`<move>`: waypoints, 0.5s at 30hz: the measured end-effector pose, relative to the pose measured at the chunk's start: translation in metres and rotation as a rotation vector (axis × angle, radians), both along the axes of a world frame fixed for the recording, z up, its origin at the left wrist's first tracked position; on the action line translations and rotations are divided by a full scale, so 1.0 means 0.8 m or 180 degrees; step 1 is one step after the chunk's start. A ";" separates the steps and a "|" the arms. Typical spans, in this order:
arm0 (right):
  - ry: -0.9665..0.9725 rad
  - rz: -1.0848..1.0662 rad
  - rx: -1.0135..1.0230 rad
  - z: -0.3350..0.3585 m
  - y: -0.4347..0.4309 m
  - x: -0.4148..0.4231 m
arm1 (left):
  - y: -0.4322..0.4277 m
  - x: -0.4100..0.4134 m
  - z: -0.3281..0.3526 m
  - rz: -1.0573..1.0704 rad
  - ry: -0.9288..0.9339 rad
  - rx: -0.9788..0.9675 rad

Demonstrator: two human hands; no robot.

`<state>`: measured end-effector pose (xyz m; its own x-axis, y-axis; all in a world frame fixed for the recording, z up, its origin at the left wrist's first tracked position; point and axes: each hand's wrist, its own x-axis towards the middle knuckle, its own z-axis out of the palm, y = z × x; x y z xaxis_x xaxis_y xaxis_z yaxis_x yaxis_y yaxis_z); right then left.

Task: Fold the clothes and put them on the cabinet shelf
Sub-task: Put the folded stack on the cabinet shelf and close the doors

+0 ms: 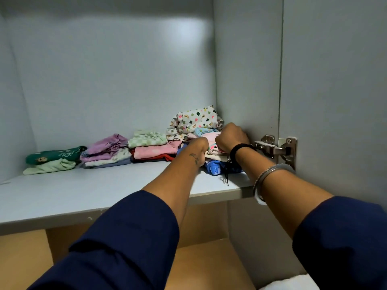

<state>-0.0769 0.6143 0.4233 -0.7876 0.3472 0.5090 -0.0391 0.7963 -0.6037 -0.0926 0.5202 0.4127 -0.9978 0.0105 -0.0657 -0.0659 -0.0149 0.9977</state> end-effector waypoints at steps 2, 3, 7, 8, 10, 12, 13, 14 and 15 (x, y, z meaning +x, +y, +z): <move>0.0005 0.0014 0.0080 0.001 0.006 -0.004 | 0.005 -0.010 -0.004 0.0147 0.0081 0.0071; -0.0014 0.0021 0.0091 -0.001 0.008 -0.006 | 0.006 -0.015 -0.008 0.0197 0.0114 0.0121; 0.0013 -0.0105 0.0387 -0.005 0.006 0.002 | -0.004 0.002 -0.010 0.0120 0.0228 0.0240; 0.0142 -0.0175 0.0518 -0.002 0.004 0.008 | -0.012 0.012 -0.008 0.0161 0.0292 0.0263; 0.0498 -0.0303 0.0828 0.005 -0.007 0.030 | -0.036 0.040 -0.002 0.0339 0.0376 0.0332; 0.0840 -0.0331 0.1074 0.014 -0.028 0.062 | -0.065 0.078 0.005 0.0706 0.0558 0.0145; 0.0961 -0.0285 0.1133 0.019 -0.040 0.078 | -0.078 0.101 0.007 0.0900 0.0756 -0.0047; 0.1041 -0.0172 0.1163 0.024 -0.057 0.099 | -0.098 0.127 0.008 0.1115 0.1014 -0.0241; 0.1098 -0.0020 0.1190 0.029 -0.076 0.120 | -0.120 0.153 0.004 0.1306 0.1297 -0.0437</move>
<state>0.0194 0.5538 0.4462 -0.5503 0.0960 0.8295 -0.1803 0.9563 -0.2303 0.0301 0.4240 0.4163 -0.8636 -0.3629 0.3500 0.3068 0.1727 0.9360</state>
